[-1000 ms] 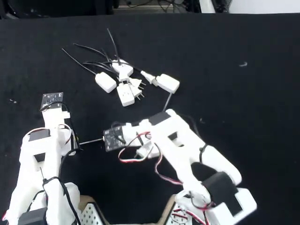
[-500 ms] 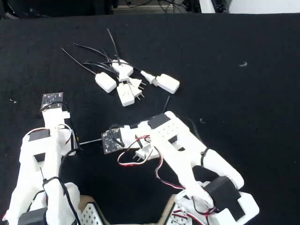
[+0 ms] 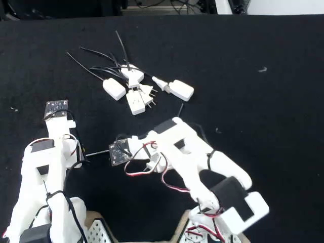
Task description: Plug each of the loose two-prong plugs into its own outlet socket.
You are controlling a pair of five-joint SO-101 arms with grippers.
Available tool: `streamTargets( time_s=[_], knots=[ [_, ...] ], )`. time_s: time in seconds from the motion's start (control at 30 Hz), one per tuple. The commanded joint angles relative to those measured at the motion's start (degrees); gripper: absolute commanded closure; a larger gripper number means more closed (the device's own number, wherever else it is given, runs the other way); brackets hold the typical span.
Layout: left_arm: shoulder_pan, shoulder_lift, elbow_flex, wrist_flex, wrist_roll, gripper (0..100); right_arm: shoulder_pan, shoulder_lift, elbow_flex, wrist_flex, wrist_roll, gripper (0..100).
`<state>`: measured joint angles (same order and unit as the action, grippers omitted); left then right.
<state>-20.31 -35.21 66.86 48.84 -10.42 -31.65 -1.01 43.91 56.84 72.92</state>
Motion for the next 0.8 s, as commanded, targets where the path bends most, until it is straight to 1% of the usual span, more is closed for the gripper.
streamTargets(
  time_s=[0.0,0.07,0.1,0.17,0.23,0.3,0.47,0.53,0.57,0.63,0.77],
  knots=[
    [-0.57,-1.23,-0.13,-0.53,-0.09,84,-0.35,2.07,-2.15,-0.35,0.62,87.4],
    [-0.57,-1.23,-0.13,-0.53,-0.09,84,-0.35,1.36,-2.15,0.79,-1.05,99.7],
    [-0.57,-1.23,-0.13,-0.53,-0.09,84,-0.18,0.66,-2.15,2.11,-2.9,97.2],
    [-0.57,-1.32,-0.13,-0.44,-0.09,84,0.62,-1.54,-2.15,5.54,-5.36,99.2],
    [-0.57,-1.32,-0.13,-0.35,-0.09,84,2.02,-4.97,-1.36,8.0,-6.68,98.7],
    [-0.57,-1.41,-0.13,-0.35,-0.09,84,4.48,-9.45,1.1,7.56,-9.49,98.7],
    [-0.57,-1.49,-0.13,-0.53,-0.09,84,10.64,-20.62,10.33,2.02,-26.73,98.6],
    [-0.57,-1.49,-0.22,-0.62,-0.09,84,11.52,-23.43,12.97,1.58,-30.68,98.2],
    [-0.57,-1.49,-0.22,-0.62,-0.09,84,11.34,-24.13,13.85,1.76,-30.77,98.2],
    [-0.57,-1.49,-0.22,-0.62,-0.09,84,10.2,-24.4,15.43,1.67,-30.77,95.3],
    [-0.57,-1.49,-0.22,-0.44,-0.09,84,8.26,-24.4,16.31,1.41,-30.68,81.2]
  ],
)
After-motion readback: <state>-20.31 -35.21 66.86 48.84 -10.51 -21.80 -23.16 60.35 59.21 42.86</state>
